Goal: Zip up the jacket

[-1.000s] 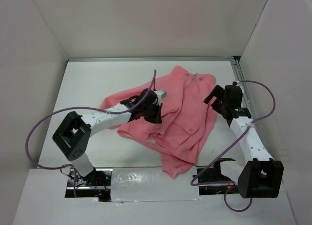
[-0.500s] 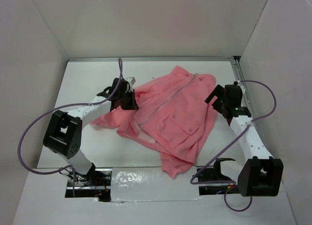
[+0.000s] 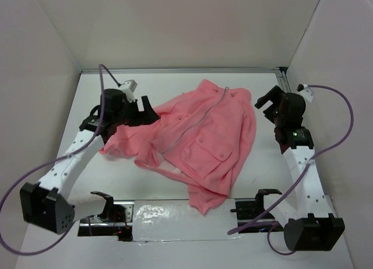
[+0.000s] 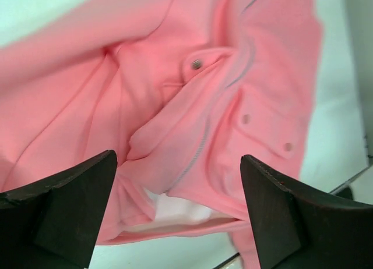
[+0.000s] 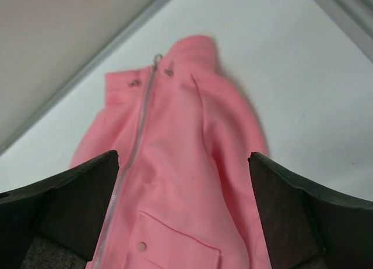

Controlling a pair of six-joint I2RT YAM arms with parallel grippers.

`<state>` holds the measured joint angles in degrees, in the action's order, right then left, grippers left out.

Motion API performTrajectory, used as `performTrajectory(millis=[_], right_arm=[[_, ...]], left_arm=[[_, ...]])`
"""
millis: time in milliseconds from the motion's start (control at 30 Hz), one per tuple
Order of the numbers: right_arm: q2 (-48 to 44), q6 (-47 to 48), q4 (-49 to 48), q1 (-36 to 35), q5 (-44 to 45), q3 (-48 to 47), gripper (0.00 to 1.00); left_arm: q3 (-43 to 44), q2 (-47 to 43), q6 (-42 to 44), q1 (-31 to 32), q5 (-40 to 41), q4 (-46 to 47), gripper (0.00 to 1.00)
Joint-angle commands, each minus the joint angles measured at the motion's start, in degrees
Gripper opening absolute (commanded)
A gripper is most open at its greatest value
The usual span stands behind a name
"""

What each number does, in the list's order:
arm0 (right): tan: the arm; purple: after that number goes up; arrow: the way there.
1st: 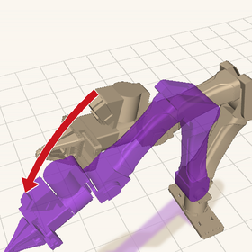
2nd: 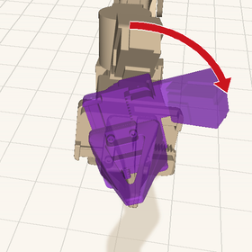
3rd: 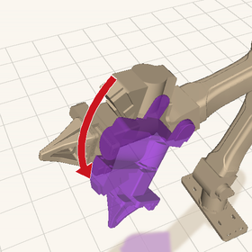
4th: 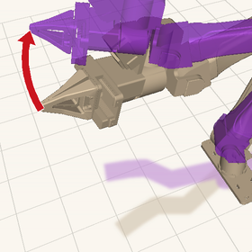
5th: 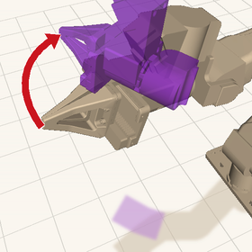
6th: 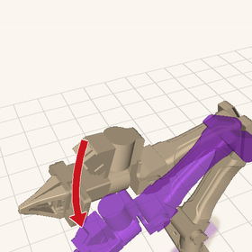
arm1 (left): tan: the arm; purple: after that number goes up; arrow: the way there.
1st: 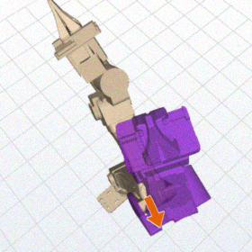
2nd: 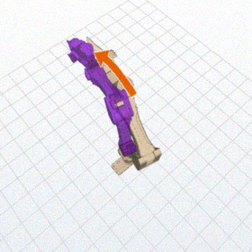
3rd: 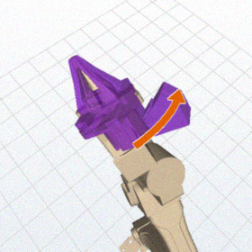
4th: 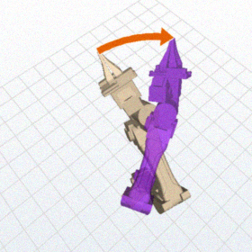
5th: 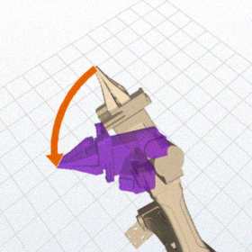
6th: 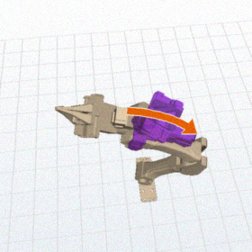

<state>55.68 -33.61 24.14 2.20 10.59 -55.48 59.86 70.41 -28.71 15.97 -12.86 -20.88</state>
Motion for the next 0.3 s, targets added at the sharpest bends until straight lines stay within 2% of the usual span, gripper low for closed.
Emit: performTrajectory(millis=[0, 267], right_arm=[[-3.73, 0.55, 1.87, 0.26, 1.80, -3.22, 1.00], [-6.29, 1.43, 3.81, 0.26, 1.37, -1.73, 1.00]], left_arm=[[1.93, -6.15, -0.73, -0.50, -1.46, -2.93, 0.99], [-0.17, -14.77, -2.84, 1.96, -0.94, -4.25, 0.99]])
